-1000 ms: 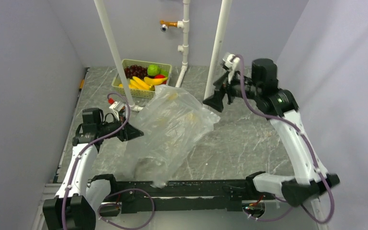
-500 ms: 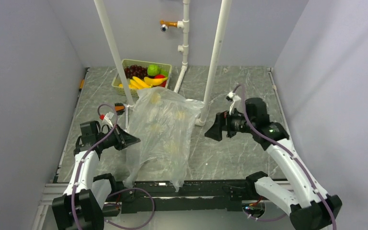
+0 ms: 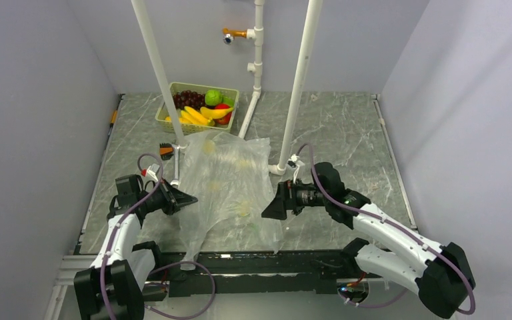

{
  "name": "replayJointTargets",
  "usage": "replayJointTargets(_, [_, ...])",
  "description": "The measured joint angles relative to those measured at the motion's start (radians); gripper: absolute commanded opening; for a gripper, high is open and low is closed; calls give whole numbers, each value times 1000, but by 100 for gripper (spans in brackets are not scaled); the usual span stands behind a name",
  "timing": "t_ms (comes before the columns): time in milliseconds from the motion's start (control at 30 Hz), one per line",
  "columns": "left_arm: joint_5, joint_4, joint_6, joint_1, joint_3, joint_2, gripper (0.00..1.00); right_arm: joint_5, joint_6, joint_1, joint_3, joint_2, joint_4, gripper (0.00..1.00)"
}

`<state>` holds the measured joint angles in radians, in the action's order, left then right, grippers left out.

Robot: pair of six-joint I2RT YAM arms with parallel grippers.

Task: Place the fake fruits into the plastic bag and tie a complex knot

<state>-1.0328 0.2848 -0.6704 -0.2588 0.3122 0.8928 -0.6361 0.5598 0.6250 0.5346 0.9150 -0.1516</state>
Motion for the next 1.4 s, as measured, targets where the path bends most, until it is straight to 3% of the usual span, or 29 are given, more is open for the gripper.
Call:
replayJointTargets(333, [-17,-44,-35,0,-2,22,0,126,26,5,-68,20,42,97])
replayJointTargets(400, [-18,-56,-48,0,-7,23,0,127,56,6,-103,34,89,93])
replayJointTargets(500, [-20,-72,-57,0,-13,38,0,105,114,13,-162,116,177,67])
replayJointTargets(633, [-20,-88,-70,0,-15,55,0,83,163,15,-222,143,221,0])
replayJointTargets(733, [-22,-72,-69,-7,-11,56,0,36,166,-21,-218,105,190,0])
replayJointTargets(833, [-11,43,9,-46,43,56,0,0,119,-144,-160,19,32,0])
replayJointTargets(933, [-4,244,170,-52,200,77,0,-66,26,-312,-27,-55,-131,0])
replayJointTargets(1067, [14,475,423,-24,459,156,2,-172,-109,-391,153,-82,-283,0])
replayJointTargets(1100, [22,512,471,-10,494,170,12,-193,-127,-395,166,-86,-300,0])
replayJointTargets(1133, [37,546,519,11,520,180,28,-211,-138,-397,168,-90,-314,0])
replayJointTargets(1167, [65,586,572,42,541,183,57,-225,-146,-401,167,-89,-339,0])
replayJointTargets(1200, [83,607,612,57,549,181,76,-234,-148,-404,167,-84,-353,0])
replayJointTargets(1267, [130,666,690,92,582,160,98,-259,-147,-407,167,-70,-372,0])
replayJointTargets(1400, [176,690,825,124,652,16,99,-302,-145,-405,167,-61,-381,0])
